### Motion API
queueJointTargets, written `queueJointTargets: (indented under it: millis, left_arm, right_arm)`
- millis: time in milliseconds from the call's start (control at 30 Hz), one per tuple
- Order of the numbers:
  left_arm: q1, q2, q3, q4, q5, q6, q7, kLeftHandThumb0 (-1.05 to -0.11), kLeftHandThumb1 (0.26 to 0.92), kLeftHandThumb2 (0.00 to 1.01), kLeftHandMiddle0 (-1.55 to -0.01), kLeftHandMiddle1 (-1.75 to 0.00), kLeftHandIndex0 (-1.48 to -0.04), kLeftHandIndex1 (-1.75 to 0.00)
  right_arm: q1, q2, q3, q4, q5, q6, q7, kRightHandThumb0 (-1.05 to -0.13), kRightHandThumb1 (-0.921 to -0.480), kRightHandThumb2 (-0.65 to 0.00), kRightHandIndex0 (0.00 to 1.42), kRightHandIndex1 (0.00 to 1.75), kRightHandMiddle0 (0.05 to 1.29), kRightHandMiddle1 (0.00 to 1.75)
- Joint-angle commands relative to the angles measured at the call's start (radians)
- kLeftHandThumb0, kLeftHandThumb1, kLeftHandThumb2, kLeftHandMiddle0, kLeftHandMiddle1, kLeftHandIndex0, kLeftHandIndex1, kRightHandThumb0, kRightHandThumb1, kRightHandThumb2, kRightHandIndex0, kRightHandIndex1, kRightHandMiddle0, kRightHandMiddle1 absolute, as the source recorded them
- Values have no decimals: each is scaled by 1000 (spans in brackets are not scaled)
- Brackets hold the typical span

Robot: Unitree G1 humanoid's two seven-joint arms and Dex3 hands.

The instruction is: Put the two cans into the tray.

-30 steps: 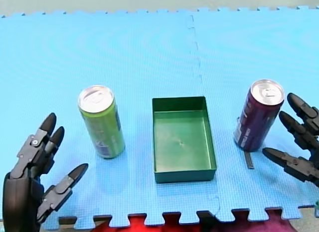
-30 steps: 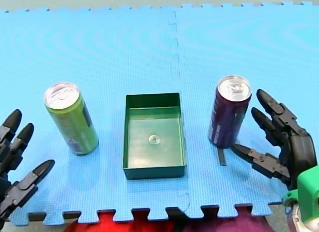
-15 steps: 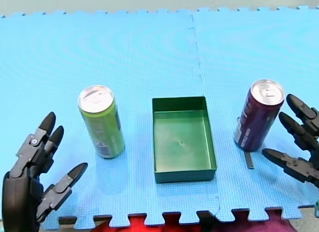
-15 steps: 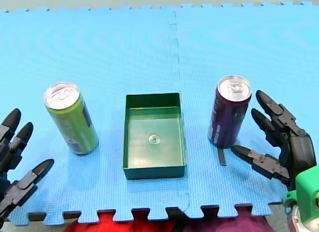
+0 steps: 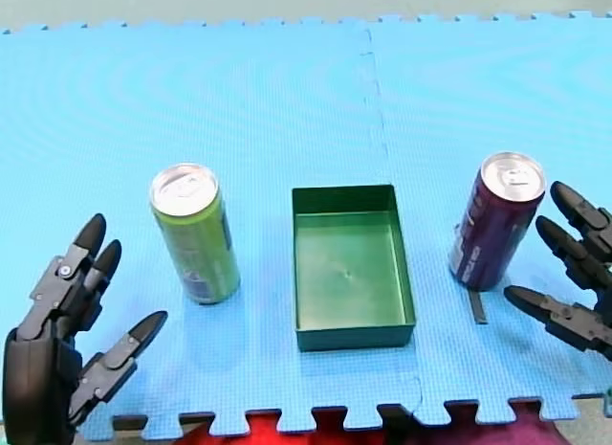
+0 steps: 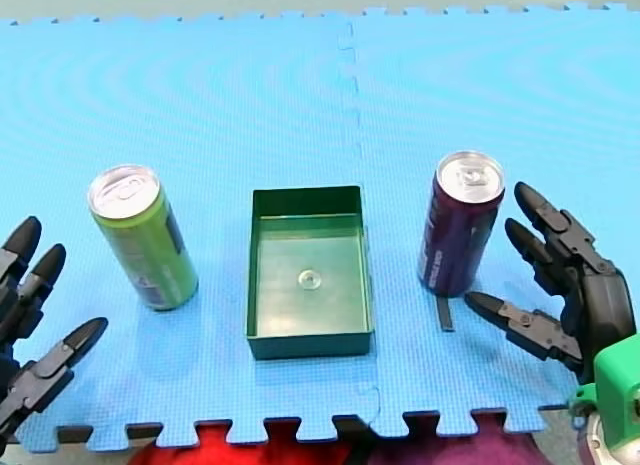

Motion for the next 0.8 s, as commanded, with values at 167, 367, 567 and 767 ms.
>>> queueJointTargets:
  millis: [167, 367, 567, 767]
  left_arm:
    - [-2, 7, 3, -3, -1, 4, 3, -979, 809, 0, -456, -2, -403, -1]
    - [2, 5, 2, -12, 0, 9, 4, -977, 808, 0, -454, 0, -401, 0]
    - [10, 2, -1, -27, 6, 16, 9, -976, 809, 1, -451, 0, -399, 0]
    - [14, -1, -2, -34, 16, 21, 21, -978, 813, 2, -449, 0, -397, 0]
  right_arm:
    - [-10, -5, -1, 5, 1, 0, -2, -979, -629, -1, 550, 0, 476, 0]
    - [-13, -2, 1, 6, -1, 2, -4, -987, -633, -2, 547, 0, 473, 0]
    - [-16, 2, 6, 6, -8, 5, -15, -993, -637, -2, 547, 0, 473, 0]
    - [-22, -1, 17, 7, -30, 24, -37, -999, -641, -2, 547, 0, 473, 0]
